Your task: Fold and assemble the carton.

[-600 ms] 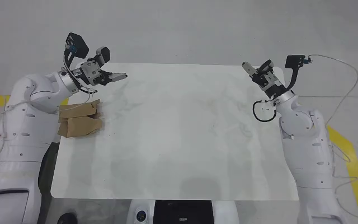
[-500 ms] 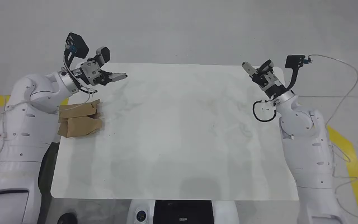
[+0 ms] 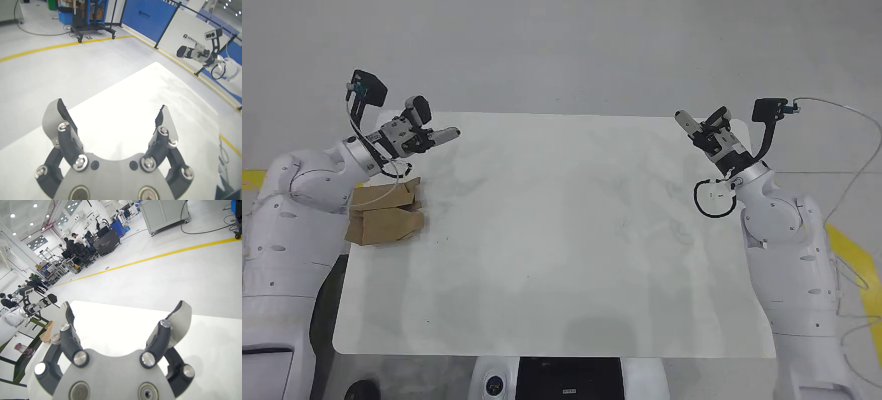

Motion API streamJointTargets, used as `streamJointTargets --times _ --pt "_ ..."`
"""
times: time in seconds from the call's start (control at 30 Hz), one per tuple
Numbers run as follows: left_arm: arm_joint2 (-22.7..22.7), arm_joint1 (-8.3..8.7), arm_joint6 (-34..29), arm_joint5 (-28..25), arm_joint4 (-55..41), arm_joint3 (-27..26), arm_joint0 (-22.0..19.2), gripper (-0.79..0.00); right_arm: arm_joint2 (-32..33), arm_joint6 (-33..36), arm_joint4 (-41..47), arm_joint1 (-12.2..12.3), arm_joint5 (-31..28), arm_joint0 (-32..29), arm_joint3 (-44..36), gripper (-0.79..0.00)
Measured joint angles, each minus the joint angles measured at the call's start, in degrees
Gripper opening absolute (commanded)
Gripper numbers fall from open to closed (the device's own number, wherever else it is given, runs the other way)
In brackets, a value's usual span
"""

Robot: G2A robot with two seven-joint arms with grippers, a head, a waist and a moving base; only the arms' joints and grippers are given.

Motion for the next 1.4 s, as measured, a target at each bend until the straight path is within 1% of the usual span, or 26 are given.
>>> streamJointTargets --times 0.13,0.23,0.33,0.43,0.53,0.67,0.9,1.03,1.1,1.23,1.4 --pt "-3.11 1.17 -14.14 6.31 -17.00 -0.40 1.06 0.000 0.00 0.00 0.00 0.00 0.00 0.00 0.00 0.000" --pt "-5.80 2.06 -22.88 10.03 -26.72 0.19 2.07 0.000 0.00 0.00 0.00 0.00 0.00 0.00 0.00 0.000" --pt "-8.30 2.76 -28.55 13.29 -33.34 0.75 3.19 0.000 0.00 0.00 0.00 0.00 0.00 0.00 0.00 0.000" --pt "-10.43 3.31 -31.51 15.42 -37.24 0.94 4.52 0.000 0.00 0.00 0.00 0.00 0.00 0.00 0.00 0.000" --pt "-12.29 3.69 -31.96 16.72 -39.50 1.37 6.18 0.000 0.00 0.00 0.00 0.00 0.00 0.00 0.00 0.000" --pt "-15.20 4.24 -30.74 18.24 -41.23 2.36 9.22 0.000 0.00 0.00 0.00 0.00 0.00 0.00 0.00 0.000" --pt "-20.48 5.14 -26.46 16.56 -40.51 4.08 14.02 0.000 0.00 0.00 0.00 0.00 0.00 0.00 0.00 0.000" --pt "-23.47 5.69 -24.12 17.87 -39.86 6.06 16.39 0.000 0.00 0.00 0.00 0.00 0.00 0.00 0.00 0.000" --pt "-24.73 5.95 -22.74 18.73 -38.88 7.06 17.39 0.000 0.00 0.00 0.00 0.00 0.00 0.00 0.00 0.000" --pt "-27.29 6.79 -20.03 21.06 -33.20 8.61 19.56 0.000 0.00 0.00 0.00 0.00 0.00 0.00 0.00 0.000" --pt "-29.99 7.24 -15.11 23.69 -30.97 10.96 21.52 0.000 0.00 0.00 0.00 0.00 0.00 0.00 0.00 0.000"
